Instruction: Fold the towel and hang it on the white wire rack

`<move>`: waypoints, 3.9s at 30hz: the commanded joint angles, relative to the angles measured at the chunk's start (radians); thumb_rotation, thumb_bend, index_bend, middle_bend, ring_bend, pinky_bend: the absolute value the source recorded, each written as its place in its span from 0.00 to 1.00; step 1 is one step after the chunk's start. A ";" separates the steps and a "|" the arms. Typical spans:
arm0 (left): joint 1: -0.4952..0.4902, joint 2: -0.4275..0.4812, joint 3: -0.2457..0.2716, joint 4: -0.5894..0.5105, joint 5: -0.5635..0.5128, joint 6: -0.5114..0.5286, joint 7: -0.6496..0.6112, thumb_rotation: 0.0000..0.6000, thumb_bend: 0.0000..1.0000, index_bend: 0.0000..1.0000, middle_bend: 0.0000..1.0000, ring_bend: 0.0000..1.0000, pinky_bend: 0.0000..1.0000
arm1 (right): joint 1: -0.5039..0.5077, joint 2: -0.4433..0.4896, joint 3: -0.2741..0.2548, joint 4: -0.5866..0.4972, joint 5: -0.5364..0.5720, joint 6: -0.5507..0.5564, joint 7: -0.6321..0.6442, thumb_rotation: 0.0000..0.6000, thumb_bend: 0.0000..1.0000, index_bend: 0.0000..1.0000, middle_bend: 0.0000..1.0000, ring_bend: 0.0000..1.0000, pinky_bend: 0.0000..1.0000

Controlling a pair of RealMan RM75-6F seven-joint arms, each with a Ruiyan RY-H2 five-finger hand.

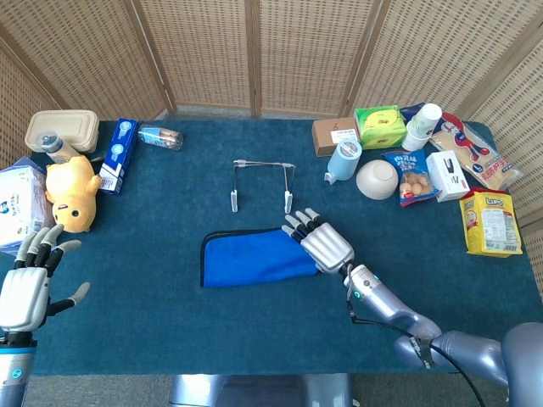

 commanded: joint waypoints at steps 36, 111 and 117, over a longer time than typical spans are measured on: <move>-0.045 -0.019 0.033 0.110 0.028 -0.084 0.060 1.00 0.33 0.30 0.15 0.00 0.00 | -0.277 0.245 0.036 -0.237 0.097 0.317 0.113 1.00 0.12 0.00 0.01 0.00 0.00; -0.533 -0.381 -0.077 0.477 -0.134 -0.562 0.159 1.00 0.33 0.32 0.16 0.00 0.00 | -0.617 0.336 0.005 -0.284 0.035 0.504 0.234 1.00 0.12 0.00 0.01 0.00 0.00; -0.557 -0.424 -0.069 0.539 -0.131 -0.572 0.142 1.00 0.33 0.33 0.15 0.00 0.00 | -0.627 0.339 0.010 -0.286 0.036 0.509 0.233 1.00 0.13 0.00 0.01 0.00 0.00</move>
